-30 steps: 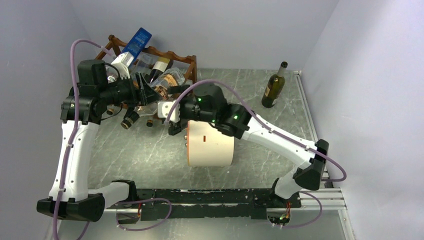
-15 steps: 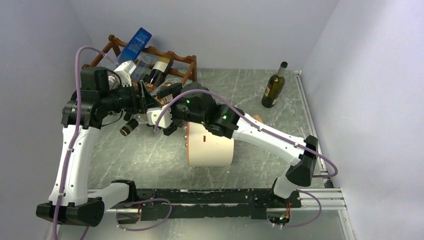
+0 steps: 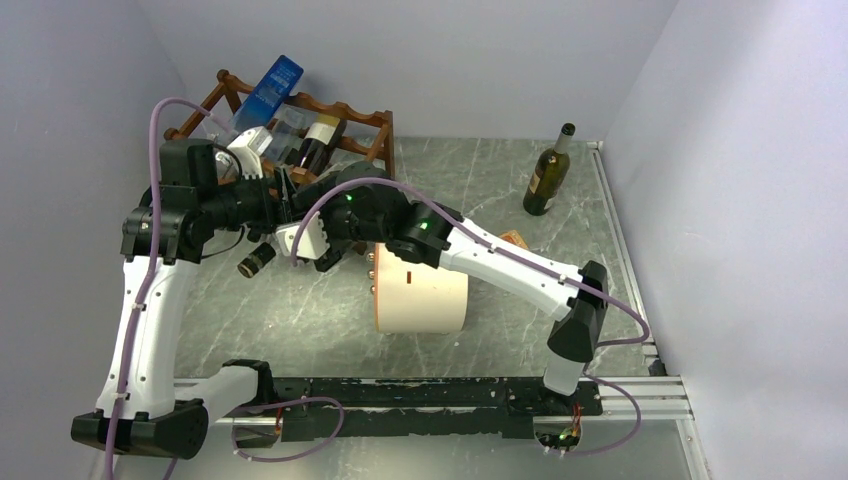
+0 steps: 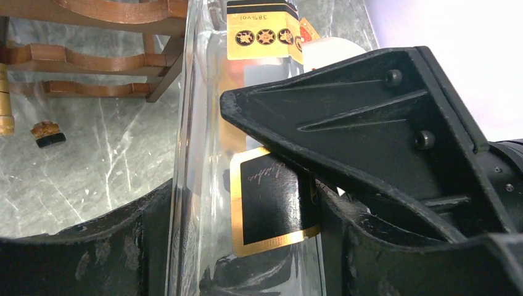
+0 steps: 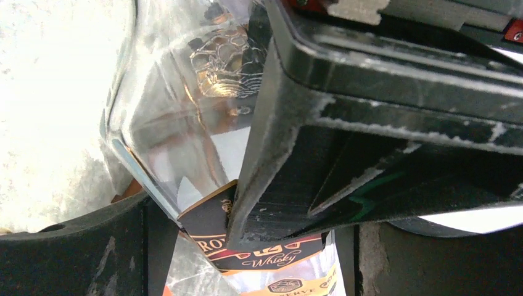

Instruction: Take the wine bottle off the wine rack

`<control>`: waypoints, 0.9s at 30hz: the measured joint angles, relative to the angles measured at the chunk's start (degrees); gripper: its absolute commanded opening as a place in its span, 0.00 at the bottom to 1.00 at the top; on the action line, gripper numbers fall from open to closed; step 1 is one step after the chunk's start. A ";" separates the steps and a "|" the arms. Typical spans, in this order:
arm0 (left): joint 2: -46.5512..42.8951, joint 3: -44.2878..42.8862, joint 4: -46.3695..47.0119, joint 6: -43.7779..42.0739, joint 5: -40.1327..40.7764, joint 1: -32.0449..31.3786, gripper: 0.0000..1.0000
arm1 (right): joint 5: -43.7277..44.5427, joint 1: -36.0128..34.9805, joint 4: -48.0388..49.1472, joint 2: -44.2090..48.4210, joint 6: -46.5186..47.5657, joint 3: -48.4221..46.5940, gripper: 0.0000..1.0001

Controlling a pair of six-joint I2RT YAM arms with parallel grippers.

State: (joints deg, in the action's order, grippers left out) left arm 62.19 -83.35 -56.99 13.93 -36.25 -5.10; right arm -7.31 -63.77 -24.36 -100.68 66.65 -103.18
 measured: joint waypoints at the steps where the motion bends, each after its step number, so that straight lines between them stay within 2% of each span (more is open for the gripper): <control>1: -0.07 0.11 -0.13 -0.07 0.04 0.02 0.07 | -0.09 0.00 -0.24 -0.31 0.24 -0.28 0.79; 4: -0.11 0.22 -0.55 -0.31 -0.11 0.00 0.07 | -0.37 0.02 -0.22 -0.46 1.20 -0.39 0.54; 5: -0.13 0.20 -0.72 -0.59 -0.24 0.00 0.12 | -0.46 0.07 -0.39 -0.46 2.19 -0.42 0.48; 6: -0.15 0.20 -1.09 -0.81 -0.44 0.02 0.18 | -0.72 0.04 -0.57 -0.44 3.06 -0.39 0.42; 9: -0.22 0.20 -1.73 -1.11 -0.09 0.15 0.47 | -0.90 0.04 0.46 -0.26 3.04 0.68 0.26; 13: -0.50 0.20 -1.68 -1.68 0.52 0.04 0.66 | -0.79 0.07 3.32 0.61 3.21 2.95 0.03; 15: -0.81 0.20 -1.55 -1.84 0.81 0.02 0.85 | -0.81 0.13 4.52 0.92 3.69 3.72 0.00; 16: -1.03 0.20 -1.46 -1.90 1.03 0.02 0.91 | -0.81 0.13 5.09 1.11 3.91 4.04 0.00; 21: -2.89 -2.03 -0.92 -1.46 1.70 0.17 1.00 | -0.92 0.70 7.13 2.82 3.21 6.49 0.00; 27: -4.68 -5.01 0.61 -0.33 3.30 0.11 1.00 | -2.12 1.57 9.90 5.31 3.02 10.16 0.00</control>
State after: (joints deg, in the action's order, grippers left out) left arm 57.52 -88.36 -56.38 13.61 -32.95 -4.99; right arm -9.43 -62.19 -14.46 -95.37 69.67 -93.01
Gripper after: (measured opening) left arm 0.995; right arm 0.708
